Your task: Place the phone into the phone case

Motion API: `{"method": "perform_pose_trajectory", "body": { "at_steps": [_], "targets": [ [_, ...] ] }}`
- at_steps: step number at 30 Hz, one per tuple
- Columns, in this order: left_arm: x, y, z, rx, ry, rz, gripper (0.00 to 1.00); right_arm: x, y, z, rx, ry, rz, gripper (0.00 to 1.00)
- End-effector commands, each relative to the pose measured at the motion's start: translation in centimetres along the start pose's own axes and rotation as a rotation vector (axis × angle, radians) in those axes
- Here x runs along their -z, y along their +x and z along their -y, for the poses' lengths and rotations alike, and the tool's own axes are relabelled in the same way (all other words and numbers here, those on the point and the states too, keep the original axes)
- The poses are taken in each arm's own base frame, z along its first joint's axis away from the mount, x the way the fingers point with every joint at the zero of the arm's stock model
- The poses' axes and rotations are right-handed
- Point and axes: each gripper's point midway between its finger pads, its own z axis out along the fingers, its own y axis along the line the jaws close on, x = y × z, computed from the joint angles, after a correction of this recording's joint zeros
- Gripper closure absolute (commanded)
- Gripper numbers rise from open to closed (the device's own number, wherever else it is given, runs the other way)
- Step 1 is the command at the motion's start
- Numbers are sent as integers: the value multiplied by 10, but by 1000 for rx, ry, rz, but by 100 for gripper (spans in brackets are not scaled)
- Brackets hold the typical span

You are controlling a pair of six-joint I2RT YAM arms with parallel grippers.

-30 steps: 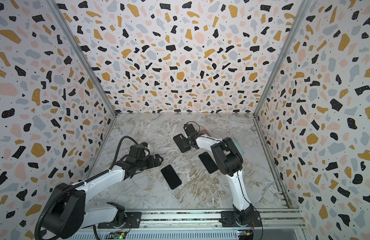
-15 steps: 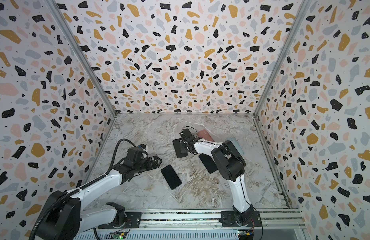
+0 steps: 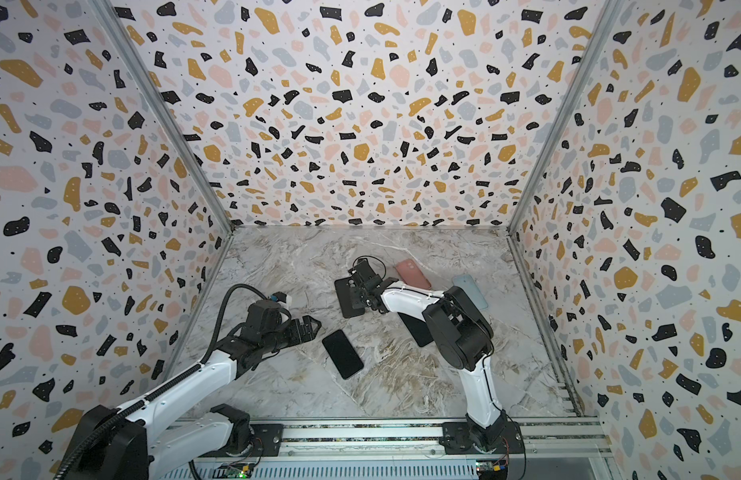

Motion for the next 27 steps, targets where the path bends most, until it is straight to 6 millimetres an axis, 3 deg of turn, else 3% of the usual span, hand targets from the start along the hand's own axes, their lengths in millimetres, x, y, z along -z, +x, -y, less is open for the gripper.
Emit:
{"method": "perform_pose_trajectory", "body": {
  "at_steps": [1,6,13,27],
  "targets": [
    [4,4,-5,12,-20,3,3,6,-20,-25,-15,-42,44,96],
    [6,3,-4,15,-20,10,3,-10,-22,-44,-27,-73,44,95],
    [9,1,-7,18,-39,20,3,-26,-9,-65,-17,-93,26,92],
    [6,2,-12,16,-63,14,2,-19,4,-59,-4,-90,27,77]
  ]
}}
